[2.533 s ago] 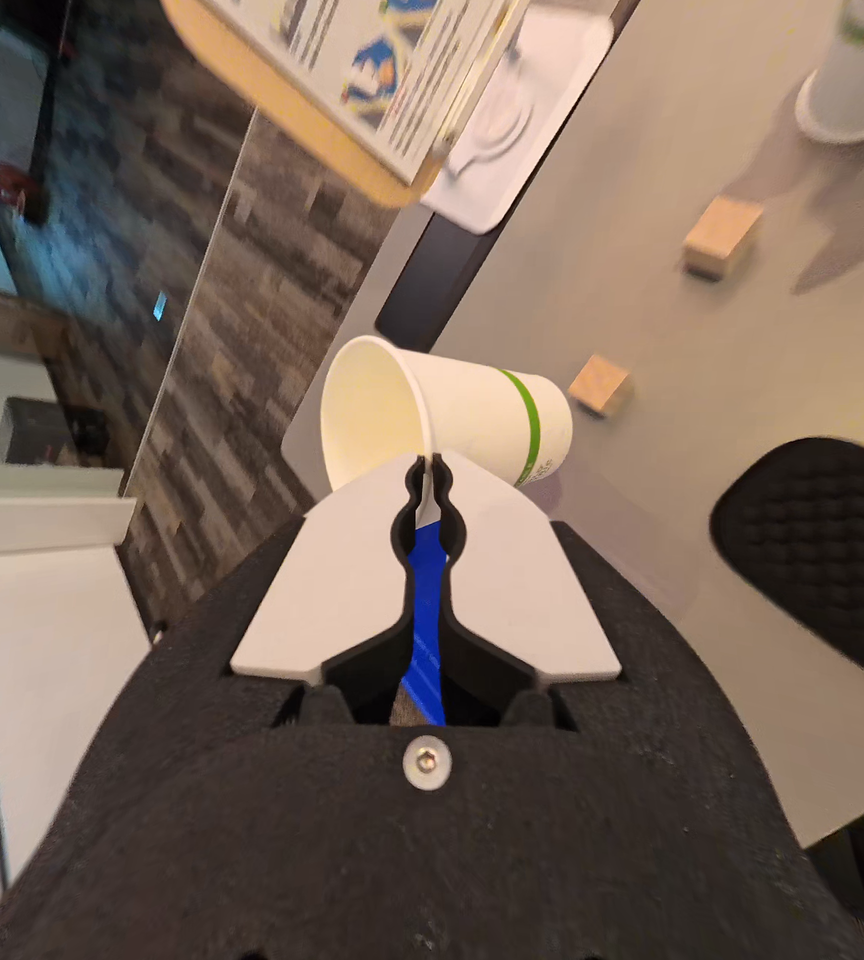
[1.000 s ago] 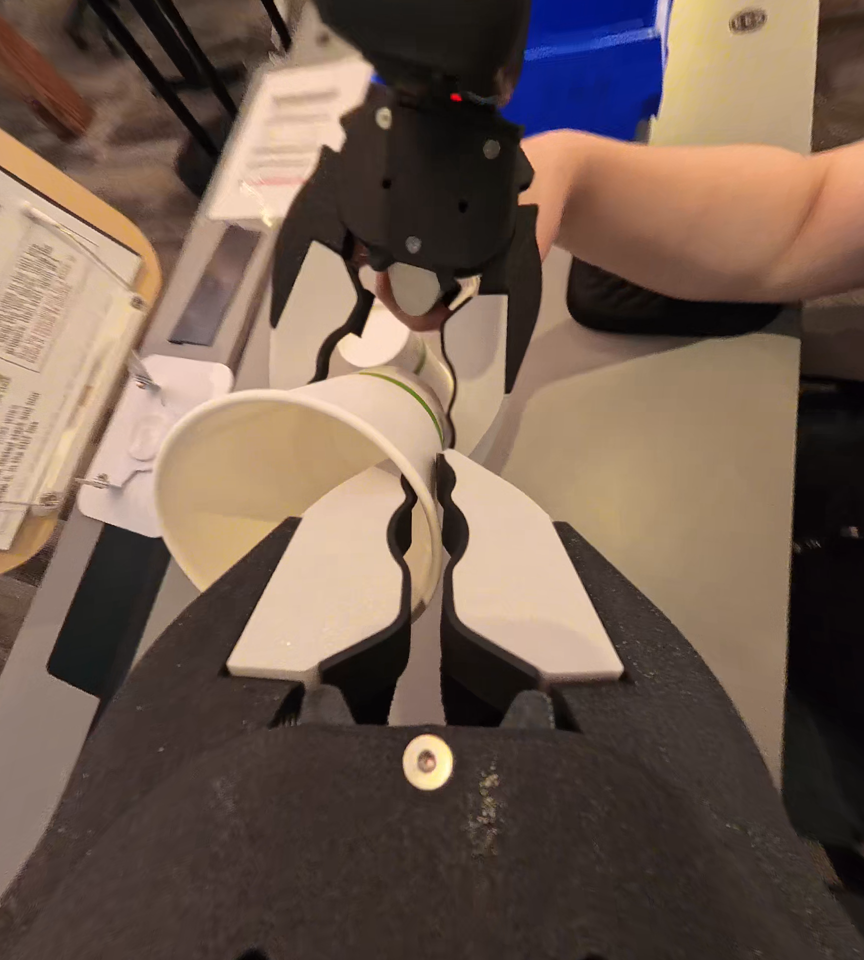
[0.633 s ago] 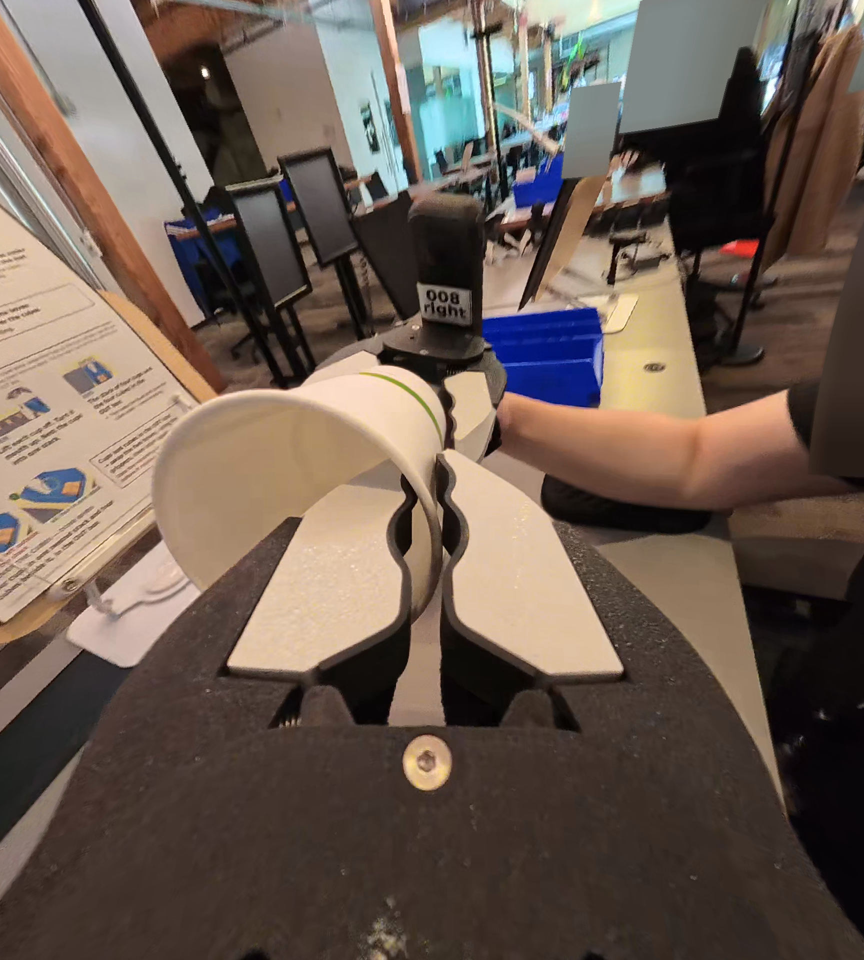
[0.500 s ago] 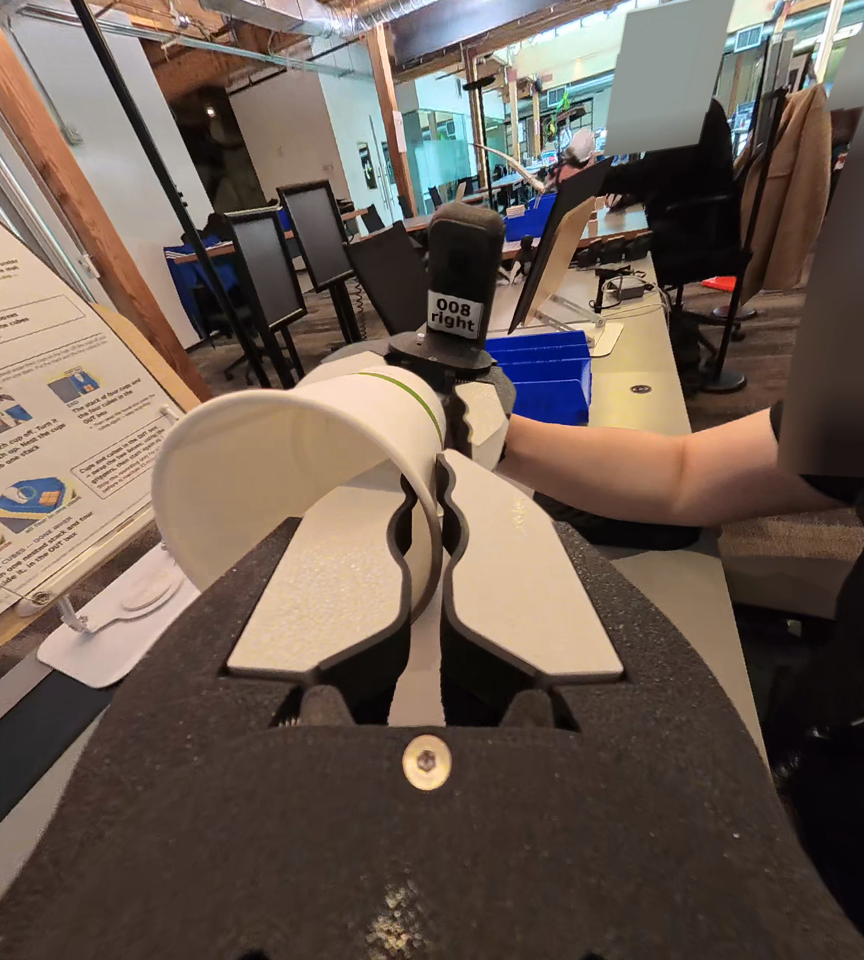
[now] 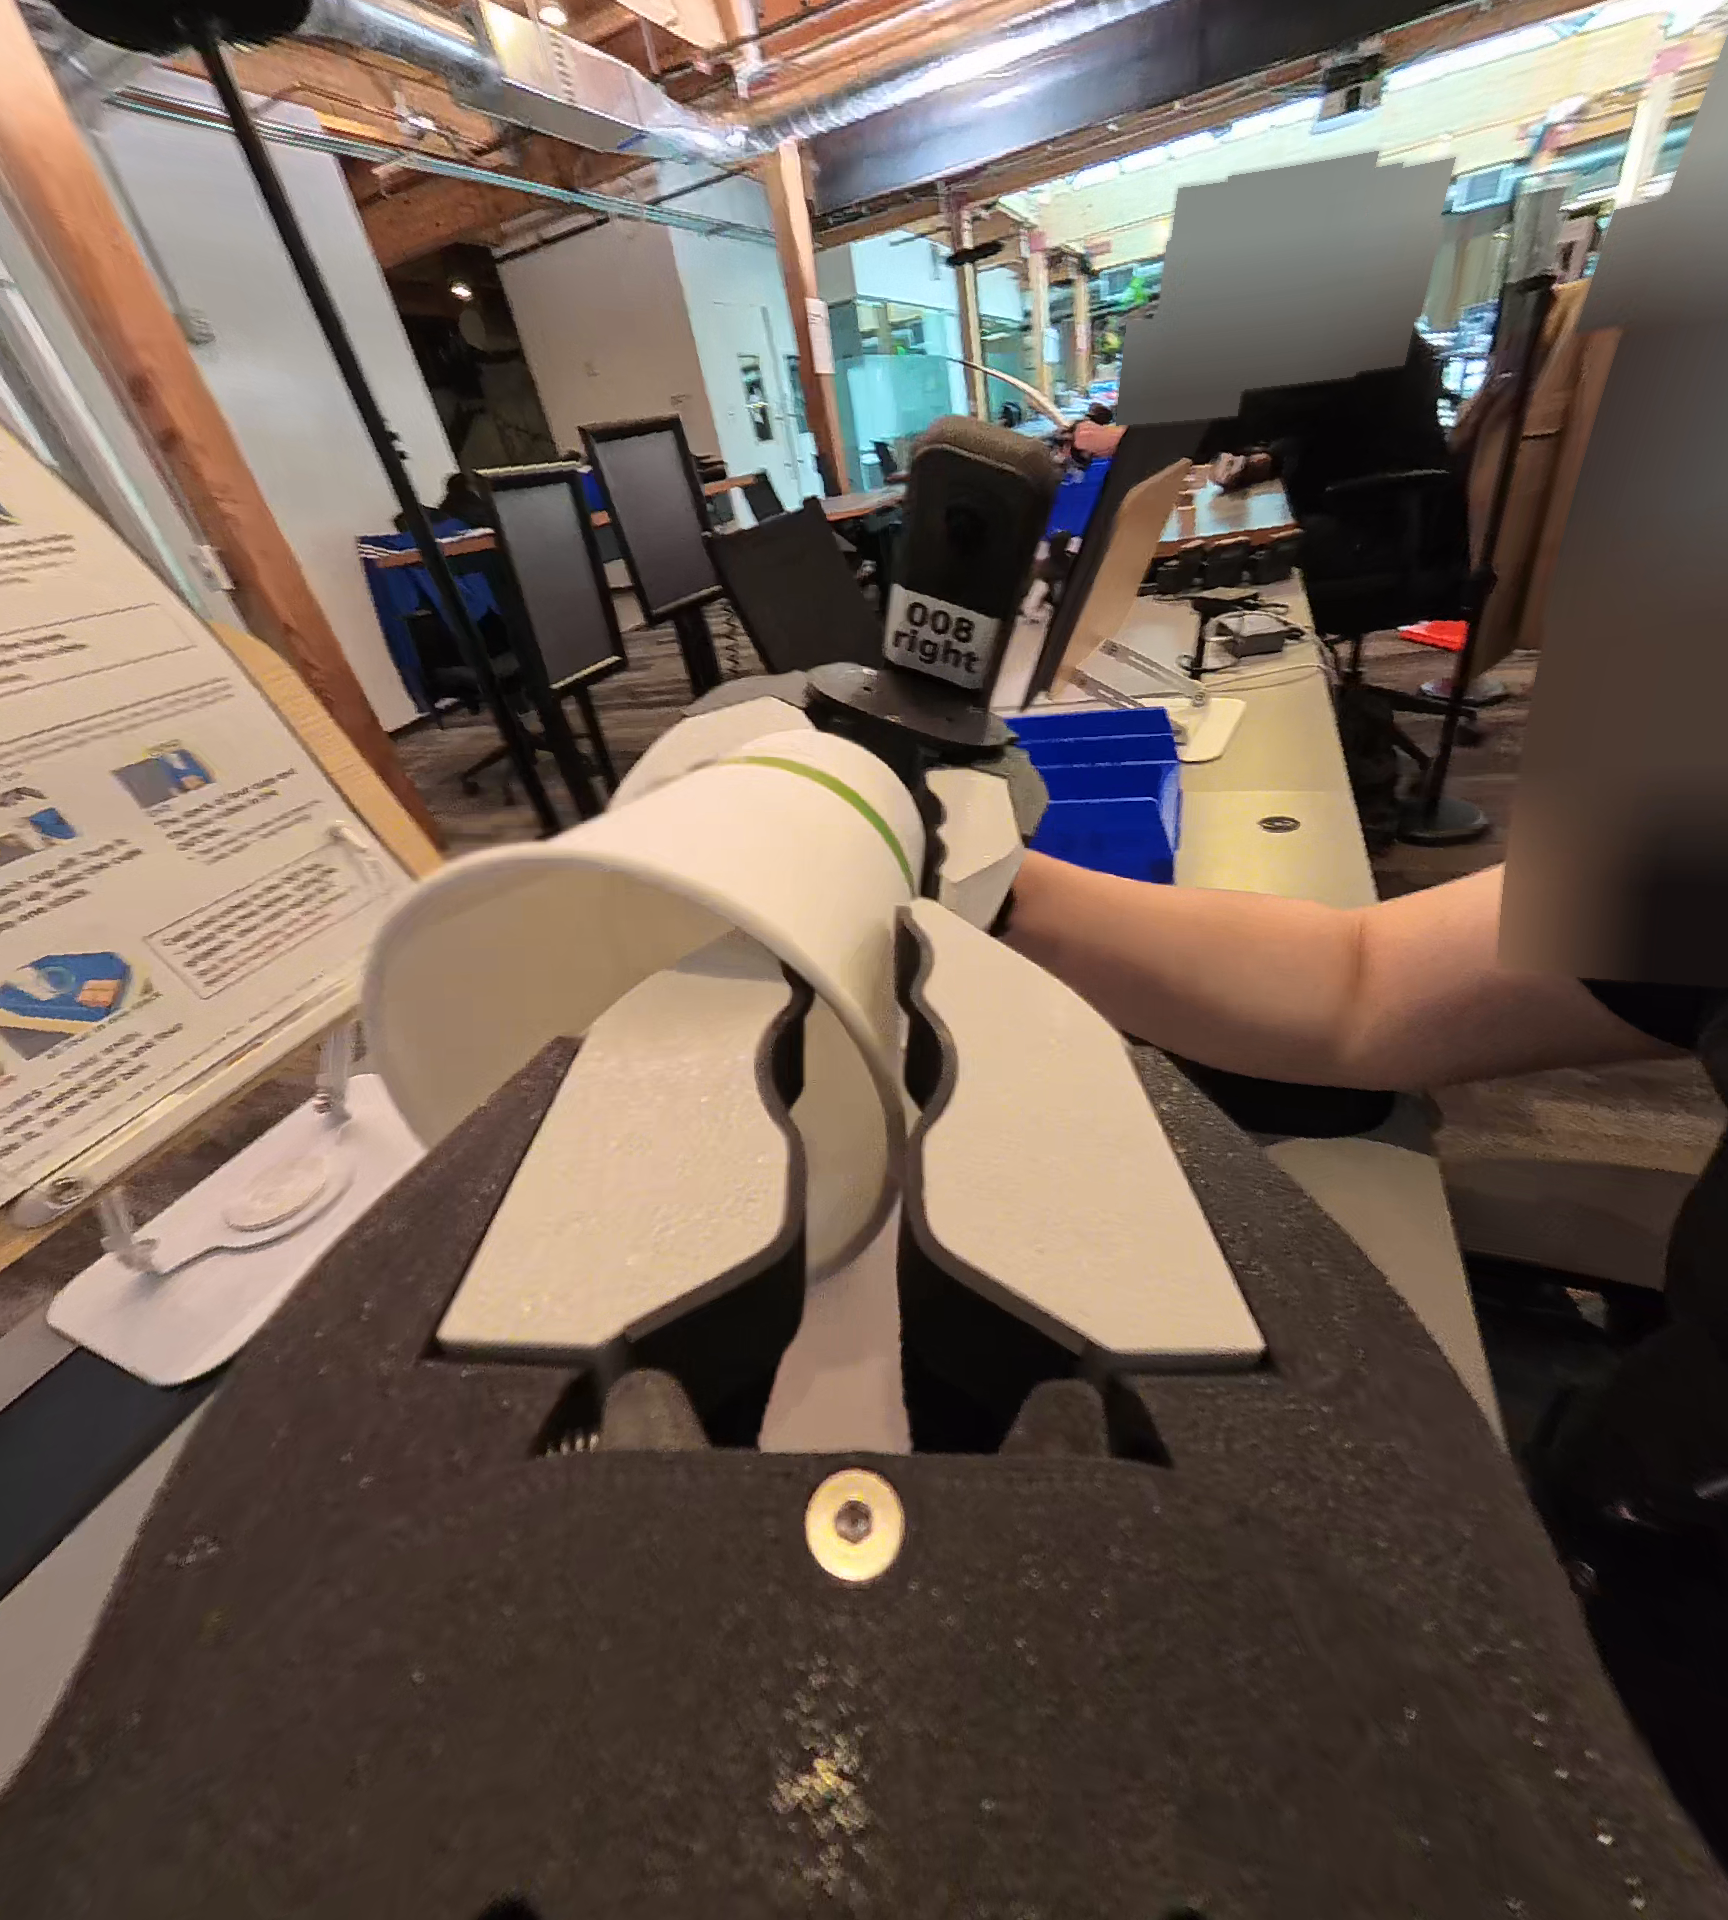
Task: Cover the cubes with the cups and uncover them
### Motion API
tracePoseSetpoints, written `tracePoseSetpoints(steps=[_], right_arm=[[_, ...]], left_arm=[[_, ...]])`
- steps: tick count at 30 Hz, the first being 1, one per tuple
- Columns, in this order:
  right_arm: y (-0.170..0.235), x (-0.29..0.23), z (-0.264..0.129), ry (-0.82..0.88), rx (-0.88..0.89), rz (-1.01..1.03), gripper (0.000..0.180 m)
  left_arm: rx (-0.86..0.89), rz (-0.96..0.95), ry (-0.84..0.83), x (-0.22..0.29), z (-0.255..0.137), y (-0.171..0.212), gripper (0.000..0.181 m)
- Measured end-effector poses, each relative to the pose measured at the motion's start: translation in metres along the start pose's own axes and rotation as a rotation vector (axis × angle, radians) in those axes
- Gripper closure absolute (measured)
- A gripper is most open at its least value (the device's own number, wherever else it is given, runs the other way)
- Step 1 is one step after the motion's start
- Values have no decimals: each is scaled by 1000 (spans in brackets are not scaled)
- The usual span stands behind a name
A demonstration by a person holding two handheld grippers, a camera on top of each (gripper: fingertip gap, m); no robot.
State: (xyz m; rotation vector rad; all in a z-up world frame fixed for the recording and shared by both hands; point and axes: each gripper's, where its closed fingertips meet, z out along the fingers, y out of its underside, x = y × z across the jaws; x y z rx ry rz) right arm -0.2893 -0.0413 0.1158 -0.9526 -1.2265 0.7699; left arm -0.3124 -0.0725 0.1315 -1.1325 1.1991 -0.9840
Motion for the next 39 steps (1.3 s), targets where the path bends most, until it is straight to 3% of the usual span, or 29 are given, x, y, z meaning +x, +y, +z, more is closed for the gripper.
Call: tracePoseSetpoints(steps=[5, 8, 15, 20, 25, 33, 39], right_arm=[[9, 6, -3, 27, -87, -4, 102], [23, 8, -5, 37, -197, -24, 102], [74, 7, -13, 61, -655, -236, 103], [120, 7, -16, -79, -1042, -329, 103], [132, 19, -23, -228, -1334, -397, 103], [122, 43, -12, -324, -1421, -199, 102], [147, 53, 1, -352, -1403, -20, 102]], left_arm=[[-10, 2, -125, -9, -21, 4, 136], [11, -15, -192, -10, -45, 10, 137], [67, -94, -312, 3, -105, 42, 143], [71, -137, -378, 11, -140, 62, 151], [73, -165, -405, 16, -155, 79, 153], [73, -193, -379, 26, -156, 93, 154], [64, -190, -371, 31, -156, 96, 153]])
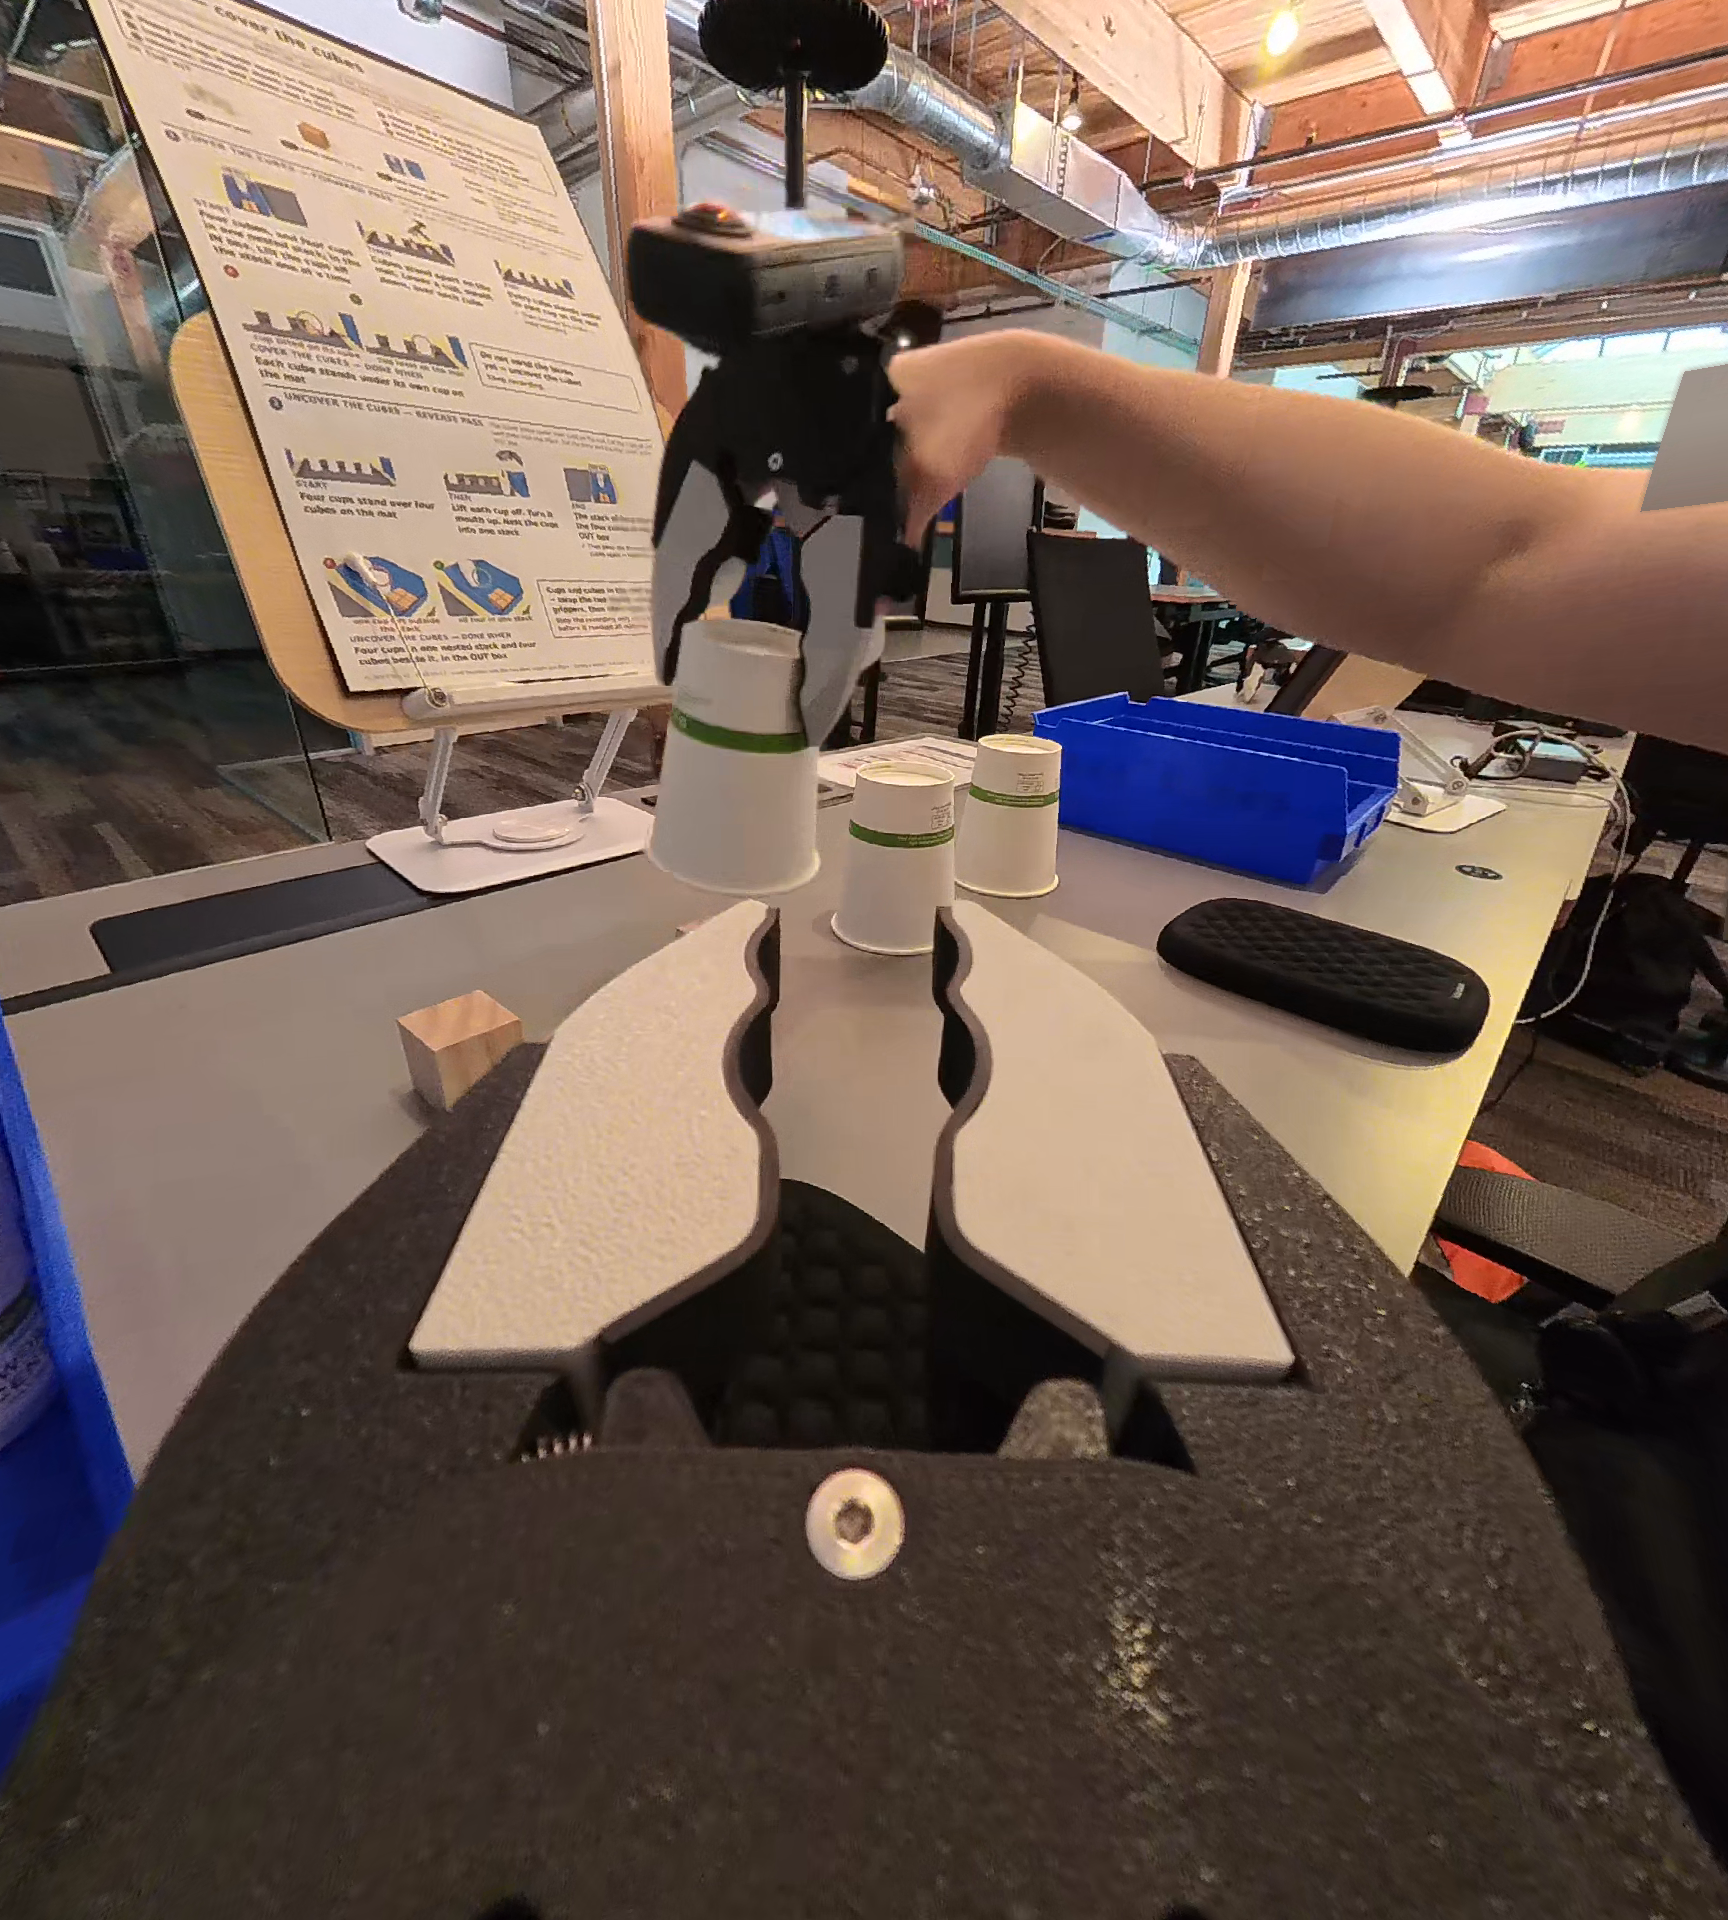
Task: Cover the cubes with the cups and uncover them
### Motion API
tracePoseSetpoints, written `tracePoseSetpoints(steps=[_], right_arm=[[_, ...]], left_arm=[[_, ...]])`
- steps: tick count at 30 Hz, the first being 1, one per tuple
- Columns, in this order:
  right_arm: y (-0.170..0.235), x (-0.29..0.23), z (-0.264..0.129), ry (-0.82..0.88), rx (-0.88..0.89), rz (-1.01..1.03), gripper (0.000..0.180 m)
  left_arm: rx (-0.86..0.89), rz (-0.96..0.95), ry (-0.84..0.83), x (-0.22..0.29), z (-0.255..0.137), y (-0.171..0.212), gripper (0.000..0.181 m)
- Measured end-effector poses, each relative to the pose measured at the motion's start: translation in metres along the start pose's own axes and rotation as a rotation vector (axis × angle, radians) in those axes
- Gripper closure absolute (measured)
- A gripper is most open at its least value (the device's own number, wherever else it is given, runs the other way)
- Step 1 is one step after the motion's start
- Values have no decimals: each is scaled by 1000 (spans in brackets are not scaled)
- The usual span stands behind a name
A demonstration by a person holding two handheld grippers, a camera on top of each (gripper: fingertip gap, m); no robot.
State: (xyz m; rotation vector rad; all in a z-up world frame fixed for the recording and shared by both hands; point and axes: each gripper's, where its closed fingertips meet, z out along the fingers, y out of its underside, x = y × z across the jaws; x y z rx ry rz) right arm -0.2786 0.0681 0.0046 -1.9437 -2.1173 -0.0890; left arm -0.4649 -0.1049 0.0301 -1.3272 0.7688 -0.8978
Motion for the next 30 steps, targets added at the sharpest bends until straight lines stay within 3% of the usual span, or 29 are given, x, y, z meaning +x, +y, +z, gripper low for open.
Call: tracePoseSetpoints(steps=[6, 30], right_arm=[[6, 8, 28, -52, -54, 41, 102], [21, 4, 73, -124, -73, 128, 102]], left_arm=[[7, 7, -5, 0, -7, -4, 154], [13, 10, -16, 0, -12, -8, 157]])
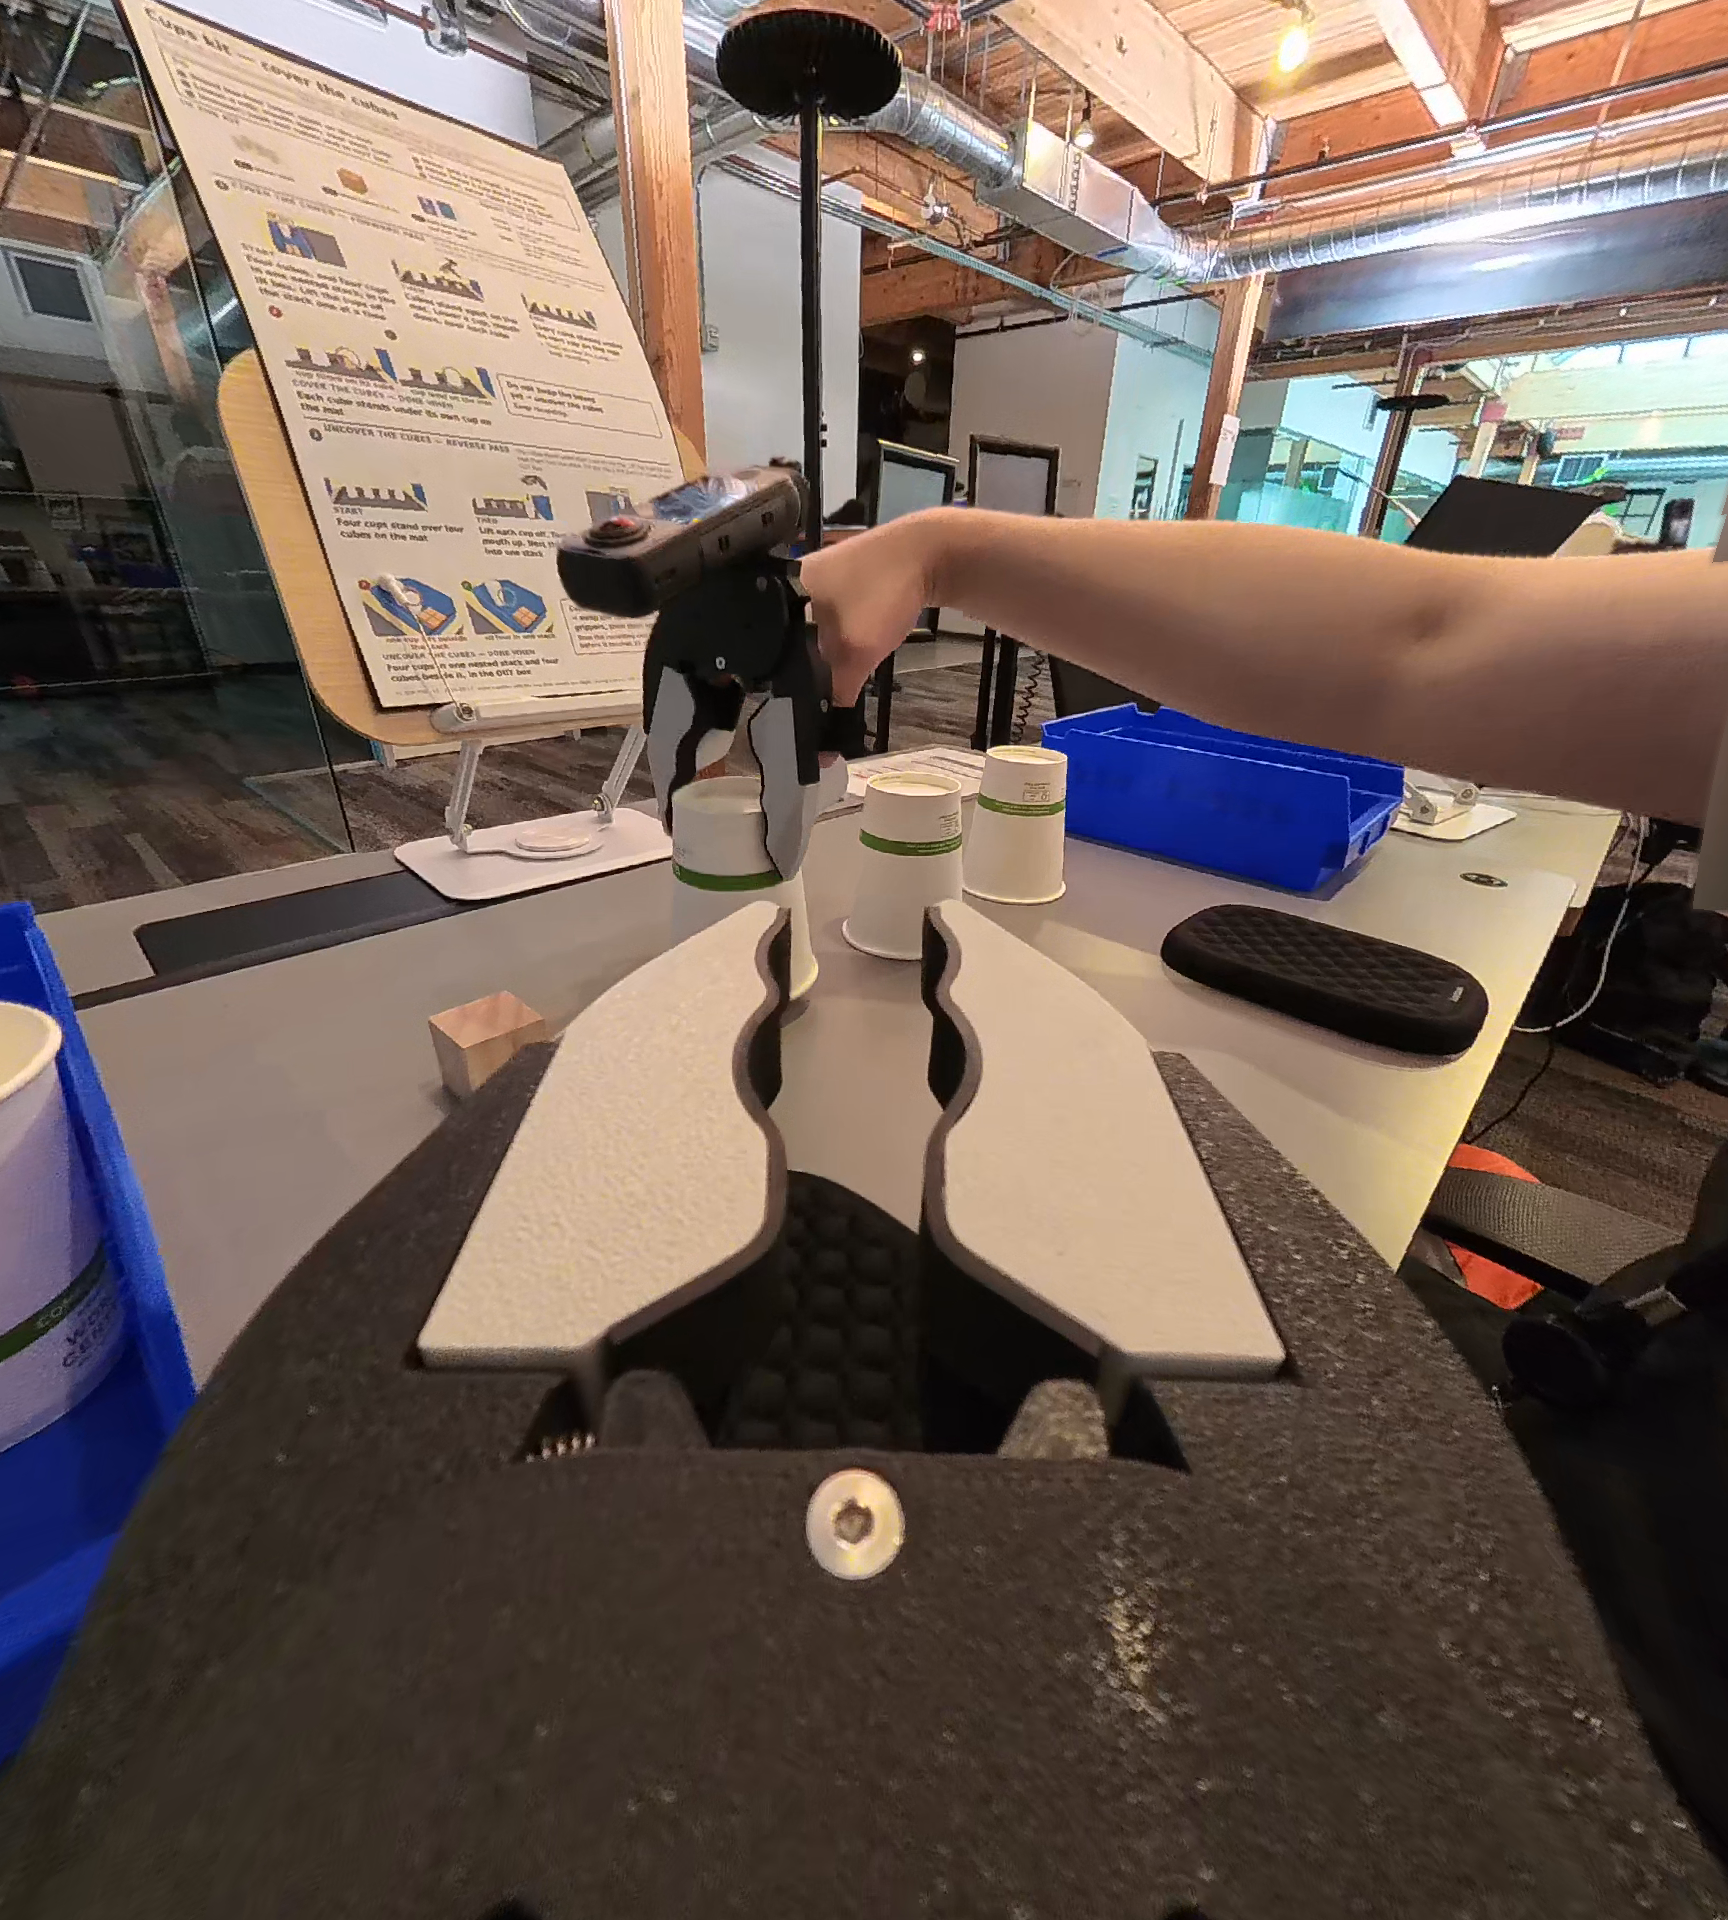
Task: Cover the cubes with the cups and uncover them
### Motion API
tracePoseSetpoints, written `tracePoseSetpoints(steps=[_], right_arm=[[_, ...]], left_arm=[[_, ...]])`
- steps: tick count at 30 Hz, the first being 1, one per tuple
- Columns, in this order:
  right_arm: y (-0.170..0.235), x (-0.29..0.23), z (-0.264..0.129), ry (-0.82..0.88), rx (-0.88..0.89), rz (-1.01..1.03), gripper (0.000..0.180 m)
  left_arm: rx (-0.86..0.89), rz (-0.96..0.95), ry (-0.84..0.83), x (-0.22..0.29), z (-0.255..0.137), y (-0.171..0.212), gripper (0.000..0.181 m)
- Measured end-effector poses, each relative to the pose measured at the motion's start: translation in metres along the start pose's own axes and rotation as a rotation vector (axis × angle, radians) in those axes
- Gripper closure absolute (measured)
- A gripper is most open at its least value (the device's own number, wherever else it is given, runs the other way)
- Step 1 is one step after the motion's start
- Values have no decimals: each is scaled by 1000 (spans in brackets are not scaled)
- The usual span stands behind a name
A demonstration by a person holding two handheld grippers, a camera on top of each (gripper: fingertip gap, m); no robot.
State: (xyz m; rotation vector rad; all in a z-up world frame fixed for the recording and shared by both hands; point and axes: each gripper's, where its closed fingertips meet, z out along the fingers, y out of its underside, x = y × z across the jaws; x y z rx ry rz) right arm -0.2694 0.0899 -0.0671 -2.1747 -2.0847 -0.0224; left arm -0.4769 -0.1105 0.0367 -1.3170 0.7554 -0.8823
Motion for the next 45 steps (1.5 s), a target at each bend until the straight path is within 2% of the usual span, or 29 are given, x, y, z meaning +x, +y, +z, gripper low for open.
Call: tracePoseSetpoints(steps=[11, 21, 24, 27, 31, 34, 37, 39, 43, 45], right_arm=[[9, -5, 15, -20, -23, 9, 101], [4, -8, 4, -45, 108, 81, 96], [-3, -2, -27, 30, 242, 87, 93], [-14, -2, -82, 143, 492, 89, 93], [-16, -21, -161, 324, 895, 79, 90], [-1, -44, -191, 484, 1049, 62, 91], [9, -73, -205, 533, 1192, 29, 104], [12, -87, -218, 549, 1280, -27, 125], [29, -96, -236, 620, 1311, -50, 173], [39, -96, -239, 667, 1297, -53, 180]], left_arm=[[-22, -8, 34, 7, 12, 9, 158], [-20, -26, 48, 8, 13, 8, 157], [-20, -43, 43, 6, 10, 6, 155], [-60, -26, 1, -4, 4, 8, 153], [-188, 93, -134, -39, -7, 7, 151], [-311, 129, -178, -73, -11, 2, 149], [-400, 145, -206, -112, -9, -6, 150], [-490, 213, -245, -141, -7, -8, 153], [-726, 418, -279, -187, 2, 1, 154], [-813, 422, -220, -195, 11, 15, 154]])
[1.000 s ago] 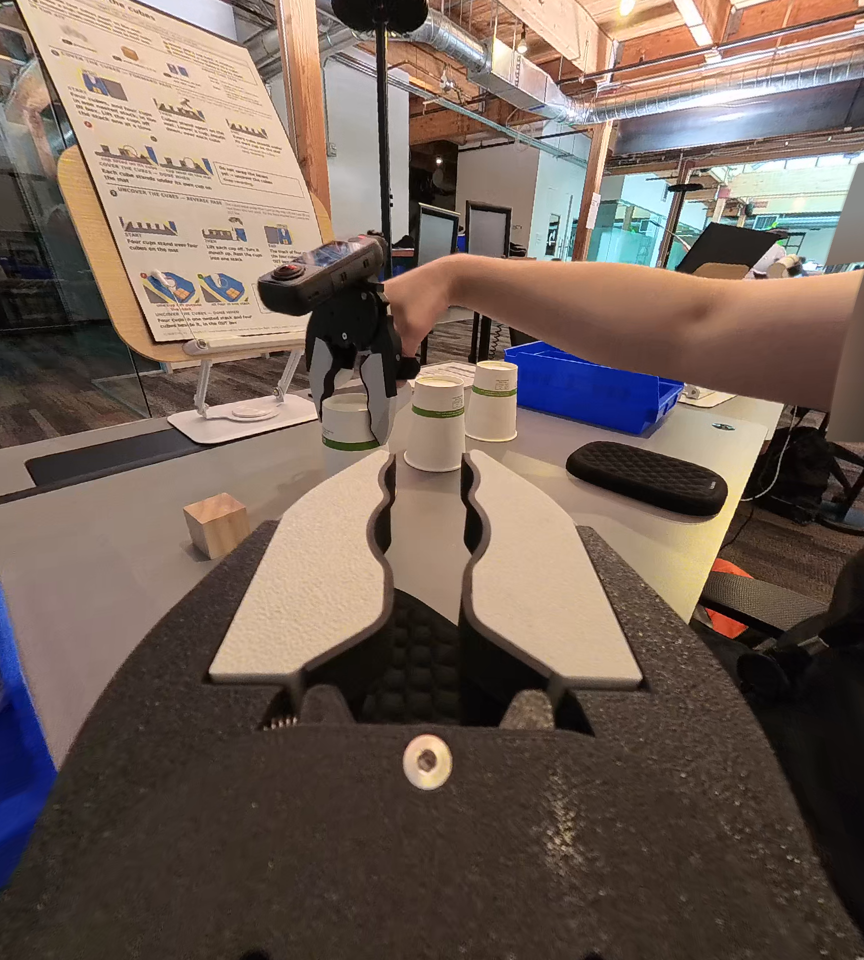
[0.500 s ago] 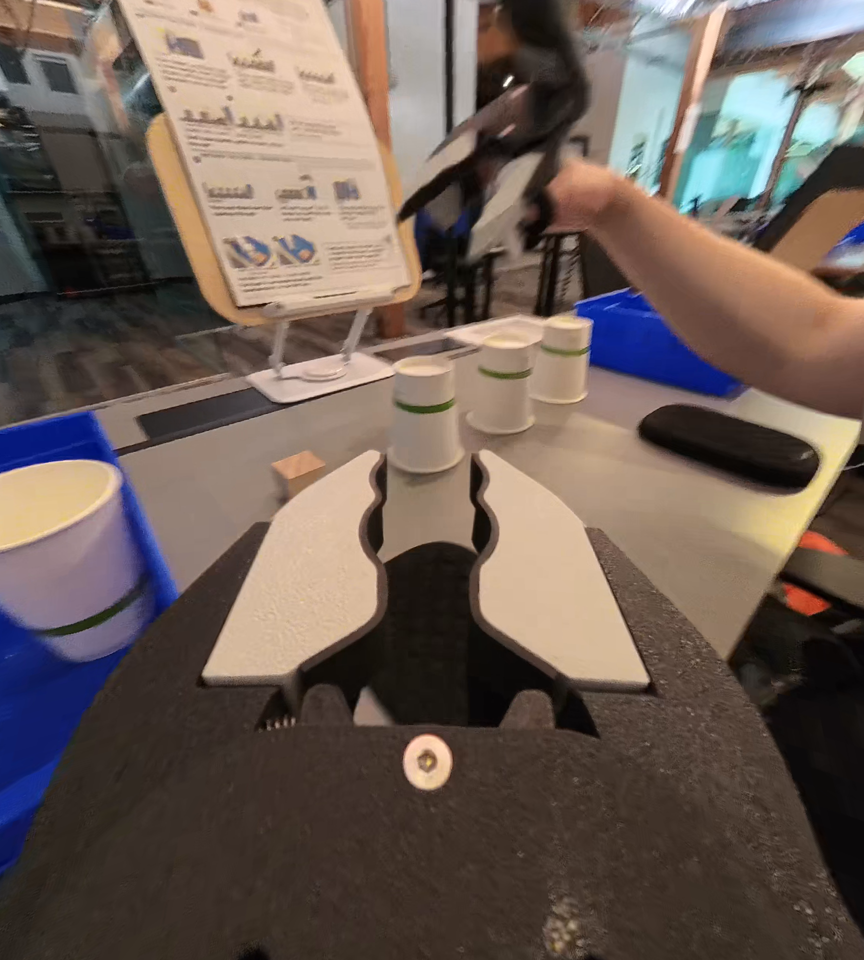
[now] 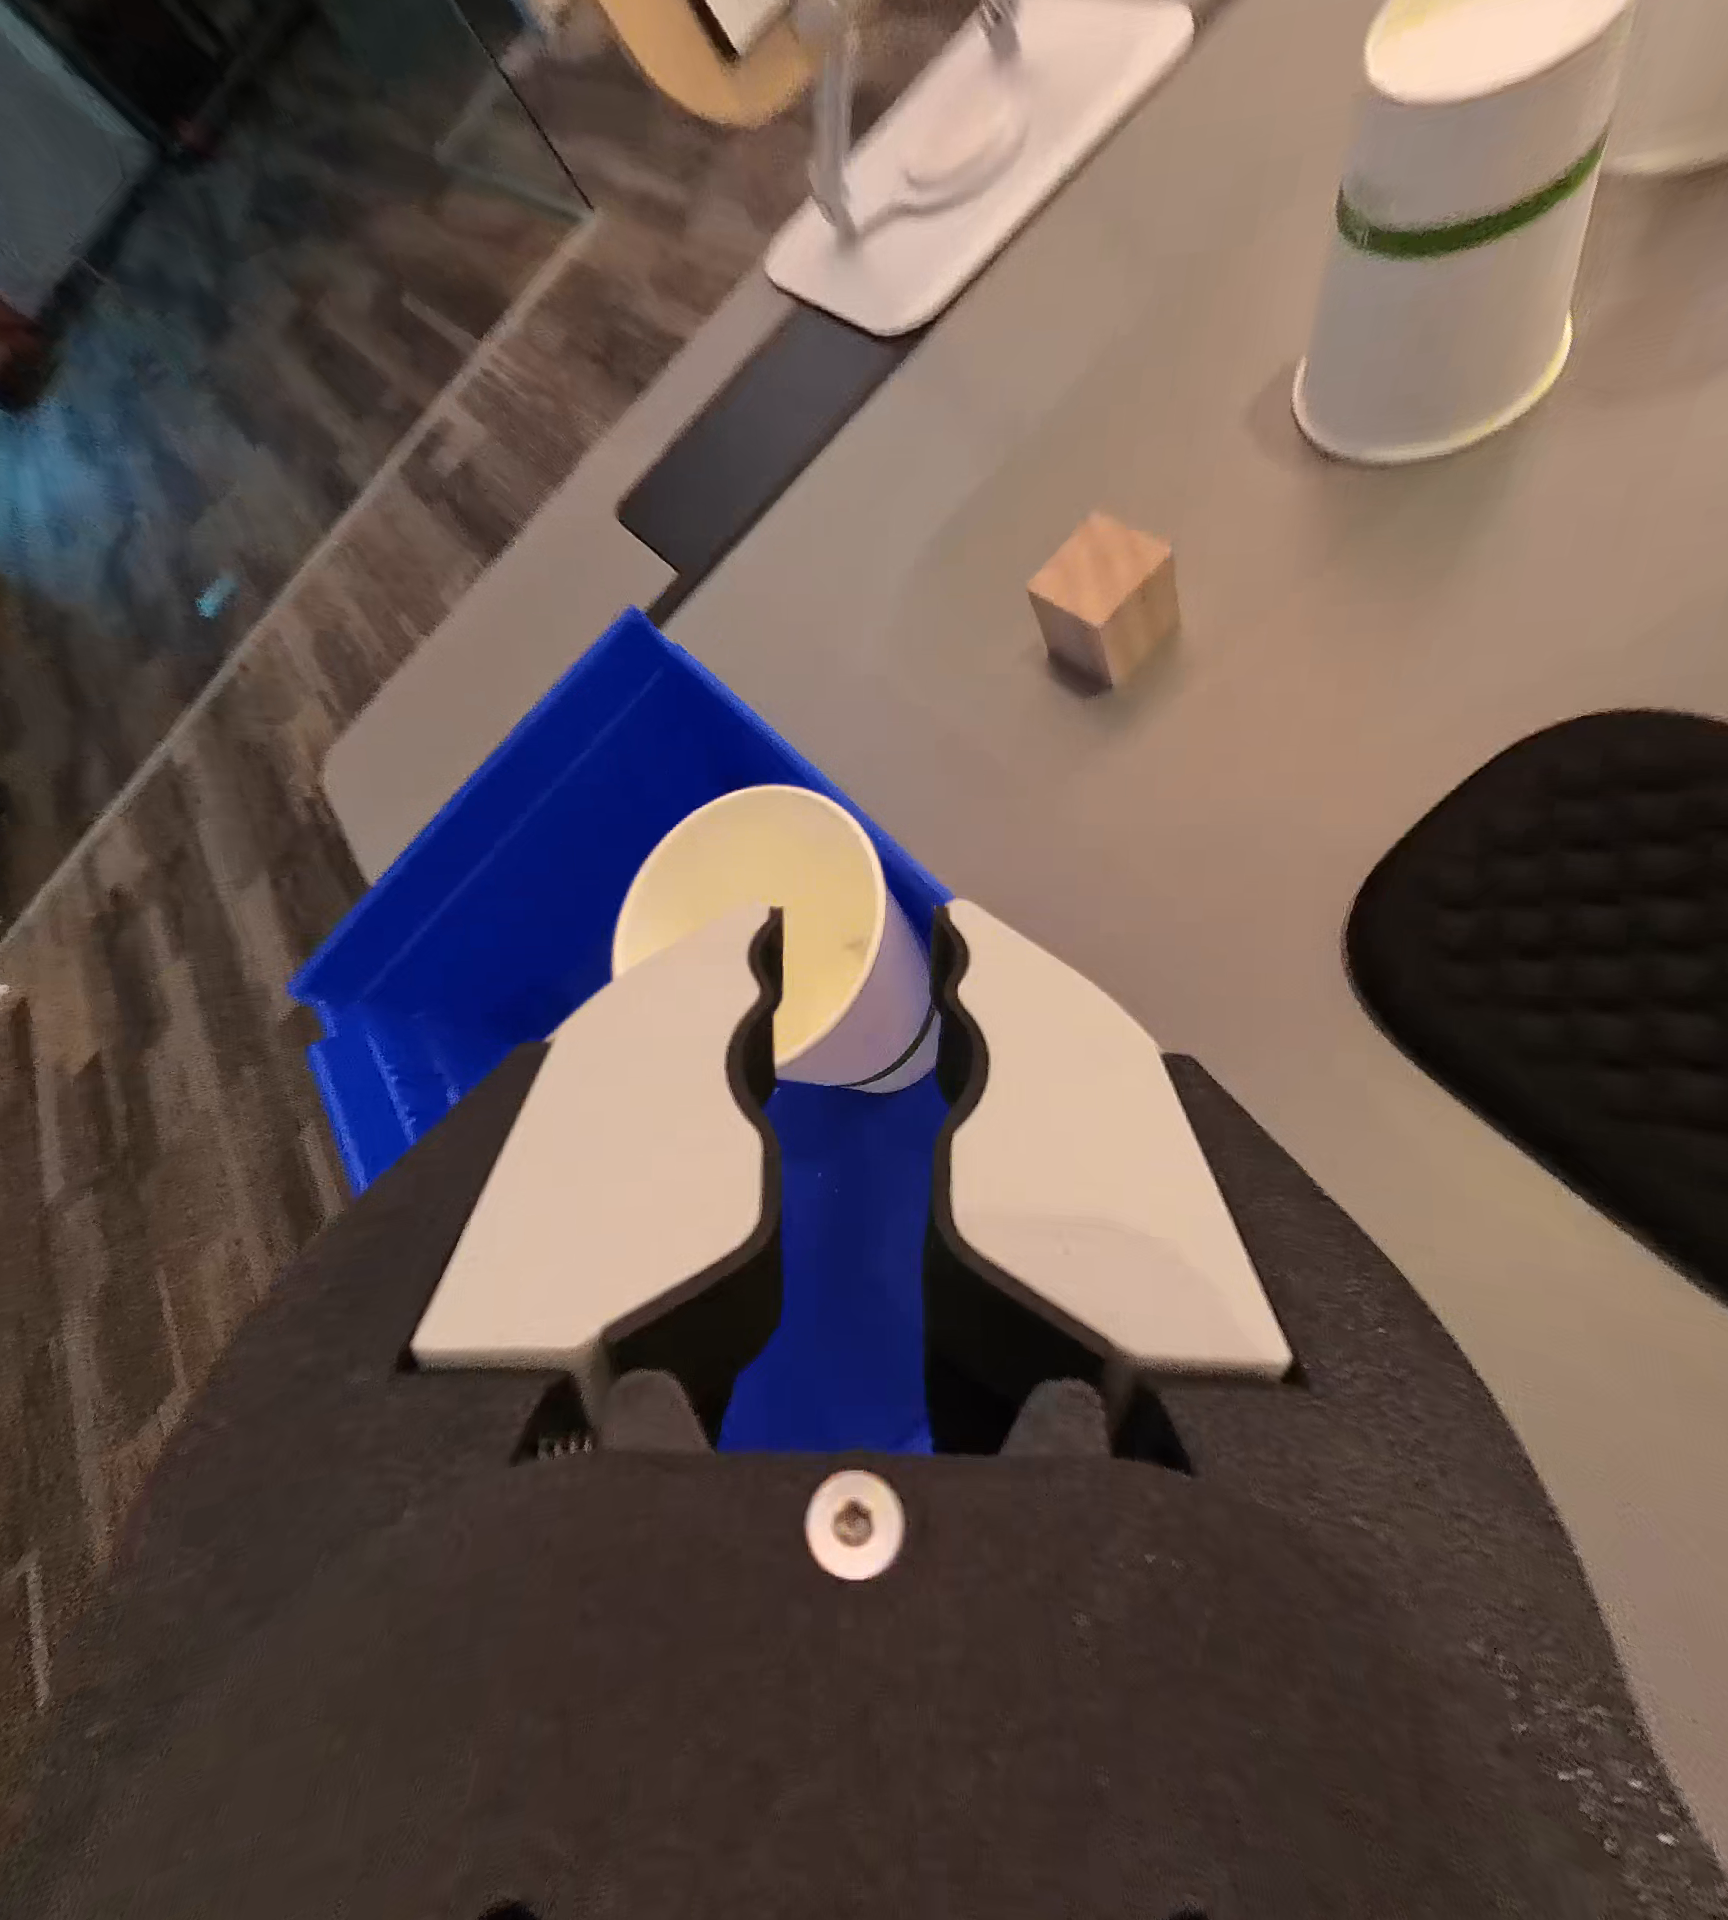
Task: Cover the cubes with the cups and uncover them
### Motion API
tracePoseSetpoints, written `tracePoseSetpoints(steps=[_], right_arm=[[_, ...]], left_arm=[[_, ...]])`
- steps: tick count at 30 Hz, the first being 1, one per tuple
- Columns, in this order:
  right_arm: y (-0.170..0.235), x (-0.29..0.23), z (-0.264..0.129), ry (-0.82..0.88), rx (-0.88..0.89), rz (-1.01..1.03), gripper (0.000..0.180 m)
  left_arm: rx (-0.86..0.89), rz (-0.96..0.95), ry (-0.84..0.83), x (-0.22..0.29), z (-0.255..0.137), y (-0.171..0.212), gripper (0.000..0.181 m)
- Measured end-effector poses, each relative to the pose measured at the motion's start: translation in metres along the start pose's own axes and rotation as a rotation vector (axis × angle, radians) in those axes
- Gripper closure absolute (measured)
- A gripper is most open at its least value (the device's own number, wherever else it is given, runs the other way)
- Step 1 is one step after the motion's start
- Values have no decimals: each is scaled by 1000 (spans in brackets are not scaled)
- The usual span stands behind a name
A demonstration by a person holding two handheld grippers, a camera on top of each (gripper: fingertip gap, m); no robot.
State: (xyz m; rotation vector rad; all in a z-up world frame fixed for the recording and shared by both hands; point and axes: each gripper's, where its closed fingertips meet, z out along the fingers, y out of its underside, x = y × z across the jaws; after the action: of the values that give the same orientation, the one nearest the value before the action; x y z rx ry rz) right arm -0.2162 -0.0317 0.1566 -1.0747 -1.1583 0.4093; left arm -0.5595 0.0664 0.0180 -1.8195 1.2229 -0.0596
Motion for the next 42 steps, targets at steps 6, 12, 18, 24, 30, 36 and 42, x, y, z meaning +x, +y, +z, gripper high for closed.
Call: tracePoseSetpoints(steps=[6, 12, 18, 24, 30, 36, 42], right_arm=[[13, 12, -22, 31, -44, 29, 173], [14, 19, -36, 46, -32, 42, 172], [24, 22, -40, 46, -66, 54, 173], [36, 20, -33, 27, -106, 60, 172], [43, 13, -13, -20, -96, 87, 171], [24, -23, 42, -137, 61, 113, 145], [16, -60, 83, -144, 93, 37, 100]], left_arm=[[-279, 166, 104, -1, 40, 33, 158], [-457, 276, 146, 2, 54, 50, 159], [-522, 260, 173, 5, 63, 61, 174], [-500, 210, 122, -6, 50, 61, 178], [-34, 28, -11, -23, -7, -20, 179], [612, -53, 177, 63, -78, -142, 179], [879, -71, 354, 143, -87, -179, 179]])
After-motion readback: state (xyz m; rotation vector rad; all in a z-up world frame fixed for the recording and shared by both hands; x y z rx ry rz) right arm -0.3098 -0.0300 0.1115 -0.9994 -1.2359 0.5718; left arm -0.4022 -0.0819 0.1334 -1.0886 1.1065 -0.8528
